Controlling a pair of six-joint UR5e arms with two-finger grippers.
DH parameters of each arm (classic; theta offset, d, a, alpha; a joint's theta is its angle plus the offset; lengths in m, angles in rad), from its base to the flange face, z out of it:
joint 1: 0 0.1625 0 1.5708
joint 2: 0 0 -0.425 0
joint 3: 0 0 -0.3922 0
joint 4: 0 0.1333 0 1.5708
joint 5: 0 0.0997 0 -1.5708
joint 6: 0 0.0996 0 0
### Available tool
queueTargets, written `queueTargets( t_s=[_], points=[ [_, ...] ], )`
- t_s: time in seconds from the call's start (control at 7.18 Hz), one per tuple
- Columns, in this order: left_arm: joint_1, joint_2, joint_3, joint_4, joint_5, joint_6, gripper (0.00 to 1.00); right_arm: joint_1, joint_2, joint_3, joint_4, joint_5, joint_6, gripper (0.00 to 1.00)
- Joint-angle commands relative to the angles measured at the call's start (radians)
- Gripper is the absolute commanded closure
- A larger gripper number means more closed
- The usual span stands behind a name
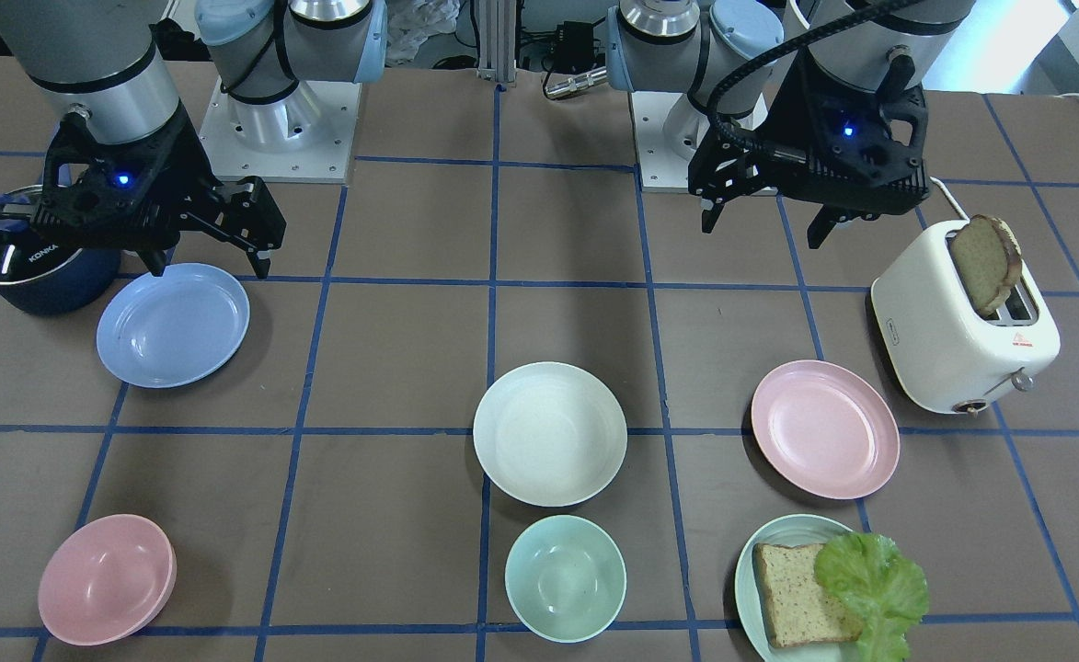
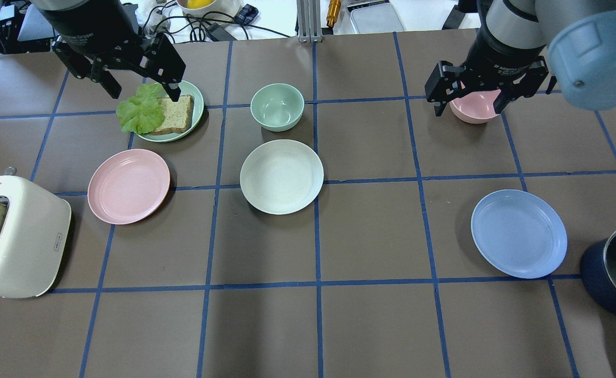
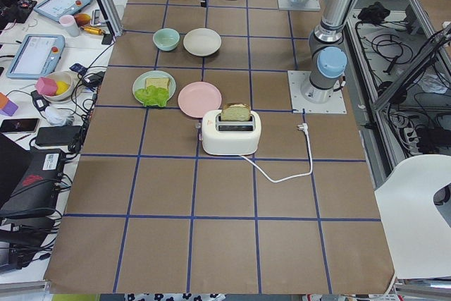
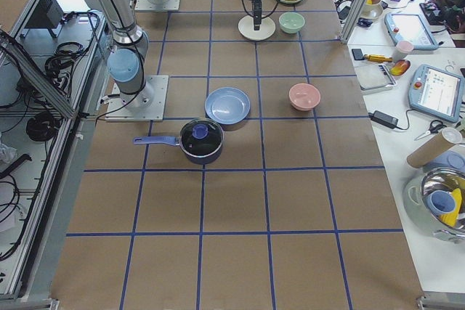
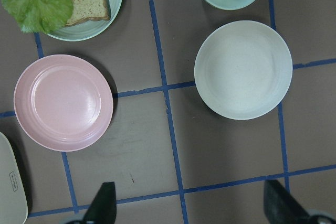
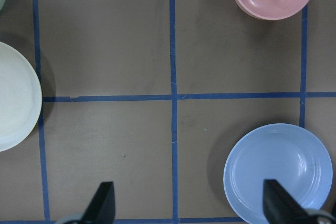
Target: Stack three plates with pink and blue
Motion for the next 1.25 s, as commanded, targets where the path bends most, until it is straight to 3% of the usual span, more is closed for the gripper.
queueTargets(
  t_s=[0.0,1.11],
  points=[
    [0.003,0.008,-0.005,0.001,0.0,-0.001,0.0,0.0,0.0,0.001,0.0,0.001,0.0,0.0],
    [0.011,0.003,-0.008,-0.005,0.006,-0.001,0.0,-0.015,0.002,0.014,0.0,0.0,-0.015,0.0]
  ],
)
